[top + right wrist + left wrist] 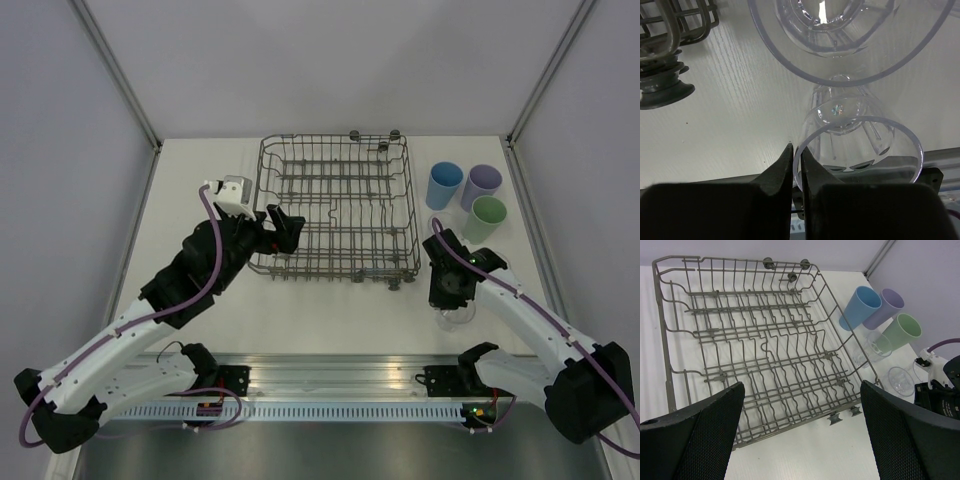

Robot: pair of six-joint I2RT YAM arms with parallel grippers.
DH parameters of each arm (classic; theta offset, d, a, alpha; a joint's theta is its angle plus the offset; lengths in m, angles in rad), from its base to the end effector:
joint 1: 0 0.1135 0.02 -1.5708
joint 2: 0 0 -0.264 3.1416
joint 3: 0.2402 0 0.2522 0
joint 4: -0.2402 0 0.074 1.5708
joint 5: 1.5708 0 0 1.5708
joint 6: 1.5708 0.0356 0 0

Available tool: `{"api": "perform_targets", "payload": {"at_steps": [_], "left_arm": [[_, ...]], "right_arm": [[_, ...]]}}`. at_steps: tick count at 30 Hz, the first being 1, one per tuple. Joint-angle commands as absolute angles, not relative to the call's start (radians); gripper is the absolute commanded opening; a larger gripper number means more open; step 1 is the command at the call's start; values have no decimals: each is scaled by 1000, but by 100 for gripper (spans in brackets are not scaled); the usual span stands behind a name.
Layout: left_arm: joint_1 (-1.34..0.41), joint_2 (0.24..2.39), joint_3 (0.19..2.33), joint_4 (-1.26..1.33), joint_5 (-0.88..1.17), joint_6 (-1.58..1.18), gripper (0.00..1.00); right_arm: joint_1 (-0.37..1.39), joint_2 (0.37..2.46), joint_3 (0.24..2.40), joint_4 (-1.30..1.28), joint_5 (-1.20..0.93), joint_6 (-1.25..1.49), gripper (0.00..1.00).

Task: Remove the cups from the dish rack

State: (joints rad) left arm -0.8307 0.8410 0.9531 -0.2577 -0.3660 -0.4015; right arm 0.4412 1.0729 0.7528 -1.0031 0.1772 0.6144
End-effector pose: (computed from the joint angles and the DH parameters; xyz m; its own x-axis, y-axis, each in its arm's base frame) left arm 0.1354 -0.1293 0.3817 -0.2662 -0.2496 -0.9310 0.3766 0.8622 -0.3389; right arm 0.1582 0.0678 0.2196 -0.9361 0.1855 -0.2988 0.1938 0.9810 0.0016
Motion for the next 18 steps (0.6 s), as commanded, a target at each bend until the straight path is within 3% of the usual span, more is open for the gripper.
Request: {"api": "perform_targets", "payload": {"at_steps": [1,6,7,10,18], "left_arm": [[-825,844,946,-247,-377,-364,100],[-825,847,948,-245,-373,-364,100],[-825,851,950,-244,-370,-364,100],[-825,859,956,-245,-365,-365,100],[-812,913,1037,-380,-416,-417,100]], "right_arm": [[445,1078,756,-976,156,620,14],[445,1048,768,-996,161,624,24],[445,1039,779,-1009,166,624,36],[445,1016,802,-1037,192,632,48],[445,931,948,-1153,199,601,52]]}}
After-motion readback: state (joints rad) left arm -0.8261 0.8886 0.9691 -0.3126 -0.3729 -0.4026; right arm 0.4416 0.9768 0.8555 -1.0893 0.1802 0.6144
